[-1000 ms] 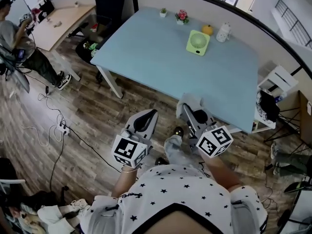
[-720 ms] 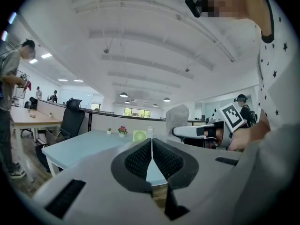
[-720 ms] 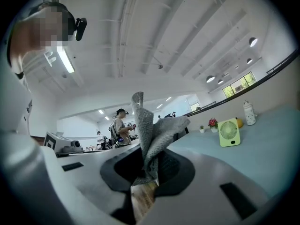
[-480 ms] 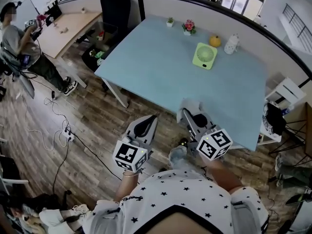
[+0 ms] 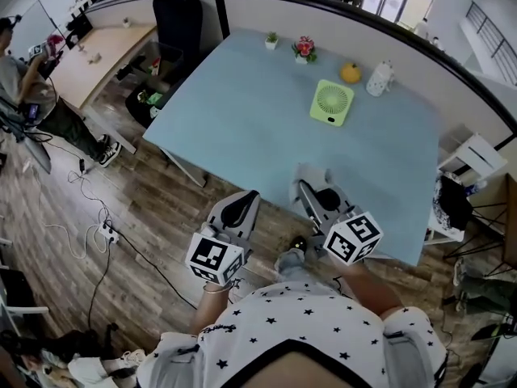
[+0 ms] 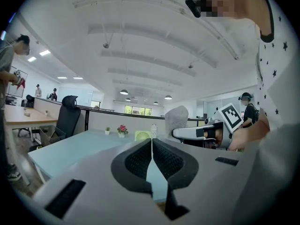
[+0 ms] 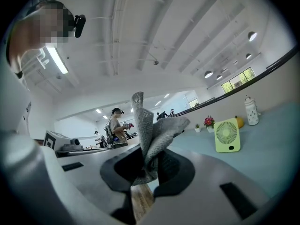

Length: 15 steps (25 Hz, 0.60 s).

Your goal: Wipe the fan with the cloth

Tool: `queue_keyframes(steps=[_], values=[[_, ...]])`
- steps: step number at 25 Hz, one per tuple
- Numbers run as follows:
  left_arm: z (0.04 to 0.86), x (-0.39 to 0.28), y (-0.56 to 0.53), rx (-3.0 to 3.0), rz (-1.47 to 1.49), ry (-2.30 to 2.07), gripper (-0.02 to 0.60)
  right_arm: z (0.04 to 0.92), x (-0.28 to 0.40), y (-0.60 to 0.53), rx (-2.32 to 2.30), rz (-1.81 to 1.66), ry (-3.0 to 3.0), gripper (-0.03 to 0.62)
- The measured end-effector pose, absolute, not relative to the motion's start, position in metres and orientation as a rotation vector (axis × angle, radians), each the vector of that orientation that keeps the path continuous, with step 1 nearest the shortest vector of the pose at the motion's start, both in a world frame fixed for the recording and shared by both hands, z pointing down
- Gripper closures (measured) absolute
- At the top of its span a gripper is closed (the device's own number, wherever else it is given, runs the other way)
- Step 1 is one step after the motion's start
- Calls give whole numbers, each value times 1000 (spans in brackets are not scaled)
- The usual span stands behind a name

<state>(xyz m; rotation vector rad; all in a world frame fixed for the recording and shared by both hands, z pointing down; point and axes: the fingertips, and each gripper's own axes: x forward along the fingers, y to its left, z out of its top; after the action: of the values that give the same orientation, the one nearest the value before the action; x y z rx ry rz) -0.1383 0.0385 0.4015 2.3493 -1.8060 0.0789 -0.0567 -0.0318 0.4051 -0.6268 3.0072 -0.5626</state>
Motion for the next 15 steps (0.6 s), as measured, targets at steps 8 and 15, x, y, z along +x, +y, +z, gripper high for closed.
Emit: queue_keyframes(steps=[8, 15], values=[[402, -124, -18, 2381, 109, -1752, 549, 407, -42, -85, -686, -588, 2979, 545], [400, -105, -64, 2418, 136, -1705, 549, 408, -20, -127, -746, -595, 2941, 544]])
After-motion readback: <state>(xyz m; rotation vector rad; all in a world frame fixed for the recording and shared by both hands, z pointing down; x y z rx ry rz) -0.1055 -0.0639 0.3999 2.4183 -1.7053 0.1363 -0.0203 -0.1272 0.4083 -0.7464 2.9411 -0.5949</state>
